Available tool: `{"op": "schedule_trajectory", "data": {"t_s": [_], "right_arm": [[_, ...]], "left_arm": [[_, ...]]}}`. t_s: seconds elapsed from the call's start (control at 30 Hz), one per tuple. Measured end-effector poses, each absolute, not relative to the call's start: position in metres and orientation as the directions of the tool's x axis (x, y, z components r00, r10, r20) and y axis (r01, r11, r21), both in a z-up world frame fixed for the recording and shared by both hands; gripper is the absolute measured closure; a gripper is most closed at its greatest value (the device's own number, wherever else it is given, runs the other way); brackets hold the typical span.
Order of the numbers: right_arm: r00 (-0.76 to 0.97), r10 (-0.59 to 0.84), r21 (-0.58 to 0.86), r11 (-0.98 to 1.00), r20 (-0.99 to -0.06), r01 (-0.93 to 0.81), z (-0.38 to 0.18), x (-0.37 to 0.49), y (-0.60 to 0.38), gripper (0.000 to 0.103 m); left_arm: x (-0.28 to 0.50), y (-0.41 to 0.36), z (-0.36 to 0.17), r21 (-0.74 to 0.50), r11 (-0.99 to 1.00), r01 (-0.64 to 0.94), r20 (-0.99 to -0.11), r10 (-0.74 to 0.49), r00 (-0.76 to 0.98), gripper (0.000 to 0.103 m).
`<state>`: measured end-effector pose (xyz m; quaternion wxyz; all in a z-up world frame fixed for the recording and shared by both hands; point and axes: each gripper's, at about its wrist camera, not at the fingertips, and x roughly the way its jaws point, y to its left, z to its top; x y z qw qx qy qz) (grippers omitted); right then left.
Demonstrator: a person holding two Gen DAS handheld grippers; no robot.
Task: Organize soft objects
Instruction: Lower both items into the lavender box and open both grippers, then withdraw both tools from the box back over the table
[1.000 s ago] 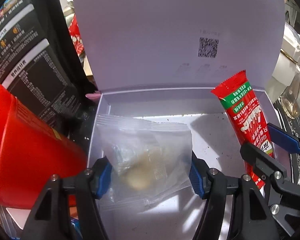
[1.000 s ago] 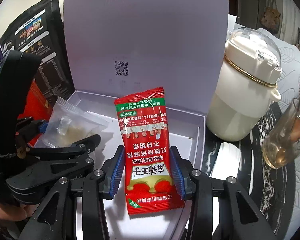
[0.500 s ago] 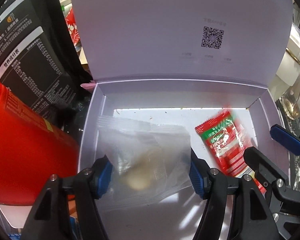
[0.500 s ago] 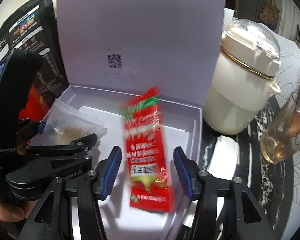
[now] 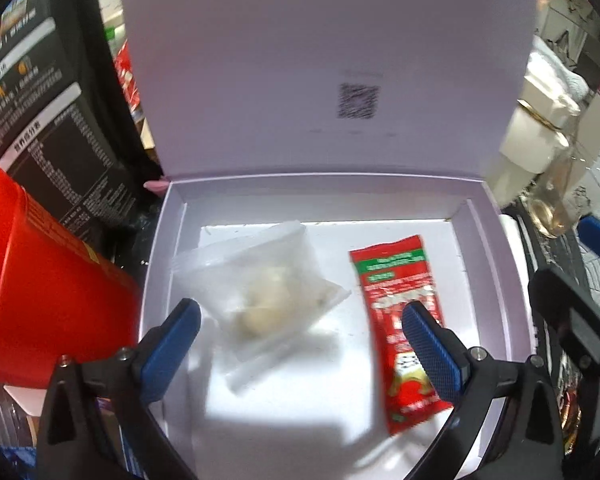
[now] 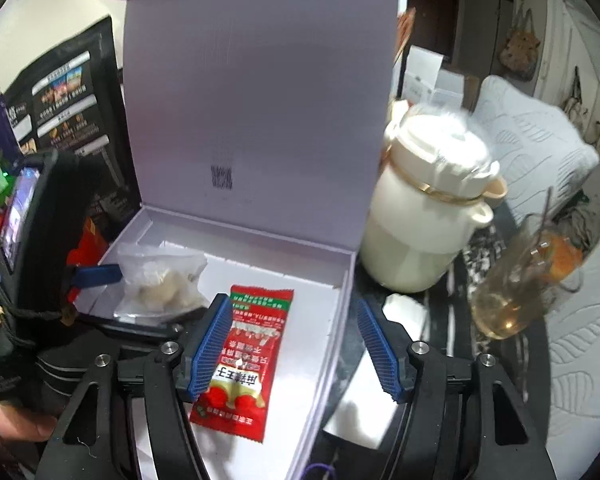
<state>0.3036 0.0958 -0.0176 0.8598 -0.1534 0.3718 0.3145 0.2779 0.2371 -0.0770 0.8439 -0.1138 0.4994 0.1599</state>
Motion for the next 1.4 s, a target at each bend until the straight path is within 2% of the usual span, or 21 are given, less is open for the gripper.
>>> {"op": "schedule_trajectory", "data": {"t_s": [0.33,0.9,1.0,1.27,1.4], "right_arm": [[0.597,0.414,-0.083,0.772,-0.687,-0.631,0.017,0.285,0.07,0.03],[0.676,0.471,-0.07,0.79,-0.567,-0.609,0.094,0.221,0.021,0.03],[0.689,0.487,-0.066,0.79,-0.537,-0.609,0.11,0.202,0.011,0.025],[0.725,0.503,-0.096,0.788,-0.47,-0.608,0.142,0.152,-0.01,0.025],[0.745,0.501,-0.113,0.792,-0.441,-0.6,0.153,0.13,-0.018,0.019]], "left_arm": [[0.244,0.186,-0.045,-0.044,0.936,-0.35,-0.841,0.154,0.518,0.001],[0.153,0.148,0.082,-0.006,0.943,-0.334,-0.71,0.231,0.666,0.001],[0.133,0.139,0.099,-0.002,0.946,-0.325,-0.681,0.237,0.693,0.001],[0.084,0.119,0.127,-0.001,0.958,-0.287,-0.617,0.226,0.754,0.001],[0.064,0.111,0.134,-0.001,0.964,-0.265,-0.597,0.212,0.774,0.001]]}}
